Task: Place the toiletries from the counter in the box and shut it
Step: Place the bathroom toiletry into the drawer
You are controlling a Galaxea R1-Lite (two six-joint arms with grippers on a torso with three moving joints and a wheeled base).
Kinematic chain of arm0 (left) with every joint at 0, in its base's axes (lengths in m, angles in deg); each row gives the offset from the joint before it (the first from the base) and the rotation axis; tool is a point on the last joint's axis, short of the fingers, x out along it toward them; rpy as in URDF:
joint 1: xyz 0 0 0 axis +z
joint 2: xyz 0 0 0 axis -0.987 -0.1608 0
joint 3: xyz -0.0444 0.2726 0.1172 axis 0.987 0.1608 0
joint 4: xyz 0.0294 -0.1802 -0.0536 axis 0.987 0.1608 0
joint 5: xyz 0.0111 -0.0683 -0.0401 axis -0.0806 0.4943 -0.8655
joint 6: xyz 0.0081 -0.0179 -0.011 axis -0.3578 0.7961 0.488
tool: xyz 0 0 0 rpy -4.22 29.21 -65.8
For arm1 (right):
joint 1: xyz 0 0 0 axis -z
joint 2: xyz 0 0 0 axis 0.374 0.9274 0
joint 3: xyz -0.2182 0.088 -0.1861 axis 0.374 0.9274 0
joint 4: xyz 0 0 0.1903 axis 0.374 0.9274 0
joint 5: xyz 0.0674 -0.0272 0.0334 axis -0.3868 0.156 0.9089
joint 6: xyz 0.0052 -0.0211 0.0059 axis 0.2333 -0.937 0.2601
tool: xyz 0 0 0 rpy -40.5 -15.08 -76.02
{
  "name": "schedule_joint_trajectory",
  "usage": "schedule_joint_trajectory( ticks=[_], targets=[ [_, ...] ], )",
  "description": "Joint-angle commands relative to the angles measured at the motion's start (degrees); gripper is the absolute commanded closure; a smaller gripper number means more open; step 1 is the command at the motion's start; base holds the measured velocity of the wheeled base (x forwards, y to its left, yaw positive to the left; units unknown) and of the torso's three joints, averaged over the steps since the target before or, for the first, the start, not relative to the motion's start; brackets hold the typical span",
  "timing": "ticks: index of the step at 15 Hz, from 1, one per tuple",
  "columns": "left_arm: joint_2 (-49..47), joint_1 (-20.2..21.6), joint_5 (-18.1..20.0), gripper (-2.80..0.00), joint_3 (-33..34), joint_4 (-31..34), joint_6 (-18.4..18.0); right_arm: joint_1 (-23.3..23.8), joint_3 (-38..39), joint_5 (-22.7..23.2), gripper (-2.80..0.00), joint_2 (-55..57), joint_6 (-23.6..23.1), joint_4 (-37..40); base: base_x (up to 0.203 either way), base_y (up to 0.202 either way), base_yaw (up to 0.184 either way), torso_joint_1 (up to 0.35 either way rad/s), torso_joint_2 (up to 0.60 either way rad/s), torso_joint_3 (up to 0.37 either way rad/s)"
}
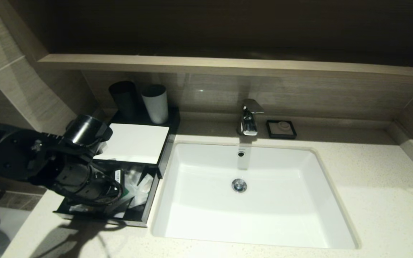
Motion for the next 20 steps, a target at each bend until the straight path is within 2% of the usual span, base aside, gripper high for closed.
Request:
schedule_joint_trajectory(
  ticks=[1, 14, 20],
  targets=[
    [-0.5, 0.1, -0.7, 0.00, 0.0, 0.1, 0.2, 0.0, 0.0, 0.0, 0.00, 0.0, 0.0, 0.0, 0.000, 0.000, 0.000, 0.000, 0.00, 0.000],
    [-1.3, 0.1, -1.4, 0.00, 0.0, -2.5, 0.7, 0.0, 0.0, 0.0, 0.00, 0.0, 0.0, 0.0, 0.000, 0.000, 0.000, 0.000, 0.00, 0.000],
    [2.2, 0.1, -1.5, 0.00, -0.1, -2.5, 0.9, 0.0, 0.0, 0.0, 0.00, 0.0, 0.0, 0.0, 0.000, 0.000, 0.000, 0.000, 0.00, 0.000]
  ],
)
